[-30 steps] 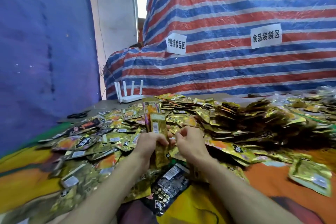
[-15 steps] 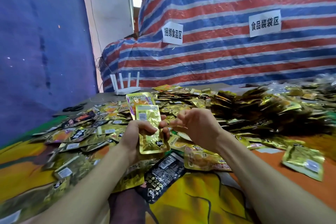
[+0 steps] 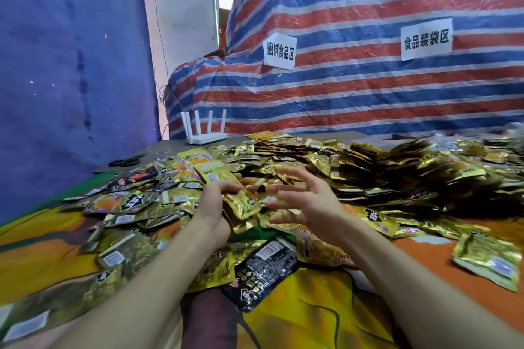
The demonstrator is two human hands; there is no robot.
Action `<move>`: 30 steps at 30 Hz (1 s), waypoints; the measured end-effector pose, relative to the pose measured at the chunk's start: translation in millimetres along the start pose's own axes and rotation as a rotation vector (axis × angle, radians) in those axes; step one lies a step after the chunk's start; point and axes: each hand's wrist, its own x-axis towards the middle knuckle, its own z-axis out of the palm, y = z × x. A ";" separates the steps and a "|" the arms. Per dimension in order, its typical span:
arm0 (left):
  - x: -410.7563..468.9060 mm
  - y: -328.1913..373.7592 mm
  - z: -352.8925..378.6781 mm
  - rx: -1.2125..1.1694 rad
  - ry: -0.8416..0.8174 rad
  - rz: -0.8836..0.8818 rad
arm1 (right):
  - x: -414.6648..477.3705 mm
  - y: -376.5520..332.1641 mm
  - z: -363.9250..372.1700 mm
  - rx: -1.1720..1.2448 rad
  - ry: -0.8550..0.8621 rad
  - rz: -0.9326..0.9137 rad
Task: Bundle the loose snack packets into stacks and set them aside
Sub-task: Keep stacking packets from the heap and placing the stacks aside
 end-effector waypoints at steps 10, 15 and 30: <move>0.2 5.0 8.9 -0.058 0.026 0.222 | -10.5 20.9 38.6 -0.290 -0.039 -0.156; -5.7 -6.8 20.6 0.134 -0.051 0.179 | -10.4 18.2 43.6 -0.263 0.065 -0.331; -5.4 -12.0 17.1 -0.047 -0.108 -0.070 | 2.8 26.8 33.8 -0.501 0.122 -0.431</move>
